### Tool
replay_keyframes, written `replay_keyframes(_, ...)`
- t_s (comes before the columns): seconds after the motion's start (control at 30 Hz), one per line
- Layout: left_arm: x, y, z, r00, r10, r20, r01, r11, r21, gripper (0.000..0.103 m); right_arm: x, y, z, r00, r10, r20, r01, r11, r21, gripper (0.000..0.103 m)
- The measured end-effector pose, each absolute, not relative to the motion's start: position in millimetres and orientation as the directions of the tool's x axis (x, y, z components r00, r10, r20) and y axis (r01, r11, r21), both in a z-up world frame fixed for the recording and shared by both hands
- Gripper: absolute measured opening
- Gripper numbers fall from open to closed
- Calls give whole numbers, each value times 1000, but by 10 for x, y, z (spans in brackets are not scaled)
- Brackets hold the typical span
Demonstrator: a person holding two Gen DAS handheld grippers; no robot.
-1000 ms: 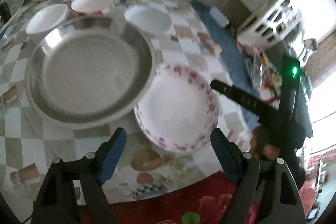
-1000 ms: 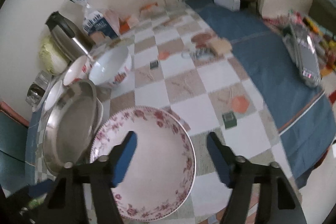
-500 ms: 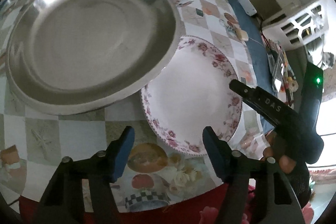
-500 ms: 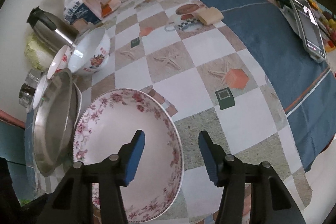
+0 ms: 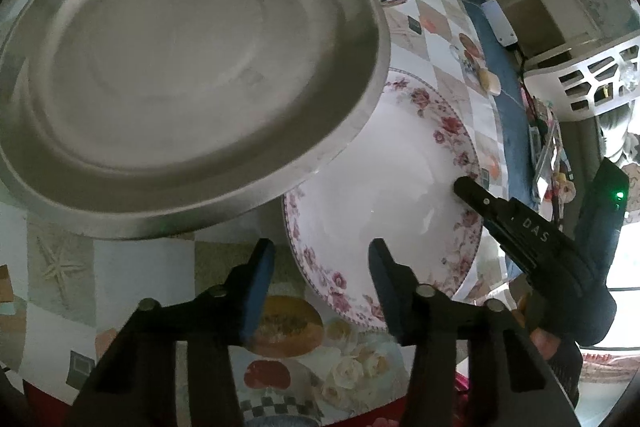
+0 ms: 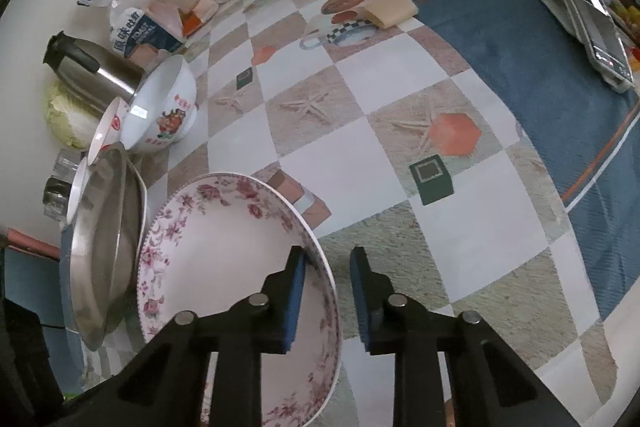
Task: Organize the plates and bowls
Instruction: 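Lift the floral-rimmed plate off the table with both grippers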
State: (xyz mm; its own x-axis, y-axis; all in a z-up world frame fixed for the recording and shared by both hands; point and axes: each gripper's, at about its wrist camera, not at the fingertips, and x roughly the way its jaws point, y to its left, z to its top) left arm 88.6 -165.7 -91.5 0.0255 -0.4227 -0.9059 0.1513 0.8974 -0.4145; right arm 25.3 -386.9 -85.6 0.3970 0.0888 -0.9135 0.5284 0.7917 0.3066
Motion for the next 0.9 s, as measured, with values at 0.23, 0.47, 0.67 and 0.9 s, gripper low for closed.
replay_keyframes(0.23, 885, -1705, -949, 24, -415, -909, 142, 902, -408, 47, 277, -3854, -872, 390, 87, -917, 512, 807, 294, 20)
replay_keyframes(0.47, 882, -1859, -979, 17, -404, -914, 172, 902, -396, 47, 241, -3869, -808, 360, -15, -933, 528, 828, 190, 20)
replay_keyframes(0.67, 908, -2031, -961, 39, -354, -934, 247, 909, -334, 47, 156, -4022, -797, 359, -36, -933, 562, 806, 185, 20)
replay_keyframes(0.9, 979, -2281, -962, 35, -330, -943, 331, 894, -301, 47, 50, -4190, -769, 351, -80, -933, 603, 782, 160, 19)
